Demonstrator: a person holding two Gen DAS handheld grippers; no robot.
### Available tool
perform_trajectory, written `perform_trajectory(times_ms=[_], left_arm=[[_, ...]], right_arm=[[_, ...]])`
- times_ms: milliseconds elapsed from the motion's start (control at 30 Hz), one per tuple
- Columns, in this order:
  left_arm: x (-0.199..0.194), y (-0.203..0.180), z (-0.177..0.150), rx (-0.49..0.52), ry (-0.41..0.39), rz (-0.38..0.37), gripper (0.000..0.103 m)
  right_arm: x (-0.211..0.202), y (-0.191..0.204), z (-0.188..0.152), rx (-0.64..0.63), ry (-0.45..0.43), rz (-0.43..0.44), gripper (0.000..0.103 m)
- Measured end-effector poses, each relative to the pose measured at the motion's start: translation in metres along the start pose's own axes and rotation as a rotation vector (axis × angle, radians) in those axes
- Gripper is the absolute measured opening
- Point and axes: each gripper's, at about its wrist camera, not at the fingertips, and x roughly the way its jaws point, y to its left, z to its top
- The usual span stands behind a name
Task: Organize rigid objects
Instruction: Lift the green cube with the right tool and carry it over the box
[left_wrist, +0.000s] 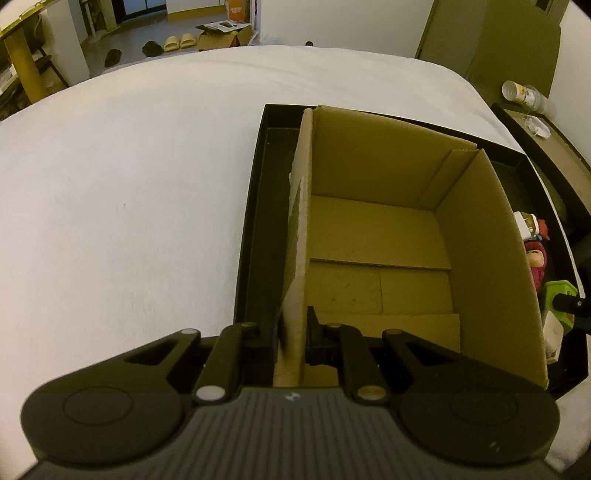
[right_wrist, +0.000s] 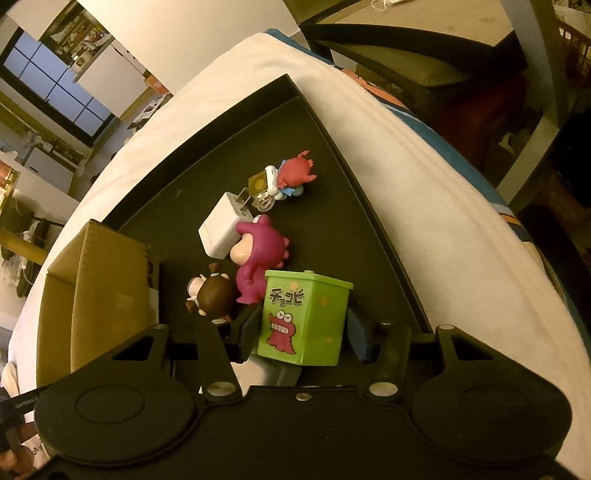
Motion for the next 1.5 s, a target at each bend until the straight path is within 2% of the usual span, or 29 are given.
perform_trajectory(times_ms=[800, 1500], left_arm=[[0.003, 0.001, -0.004, -0.003, -0.009, 0.001, 0.012], [0.002, 0.007, -0.006, -0.058, -0.026, -0.014, 0.014]], right_arm=[[-0.038, 0.027, 0.011, -0.073, -0.078, 0.027, 0.048], [-0.049, 0.111, 0.013, -0.21, -0.106, 0.13, 0.048]])
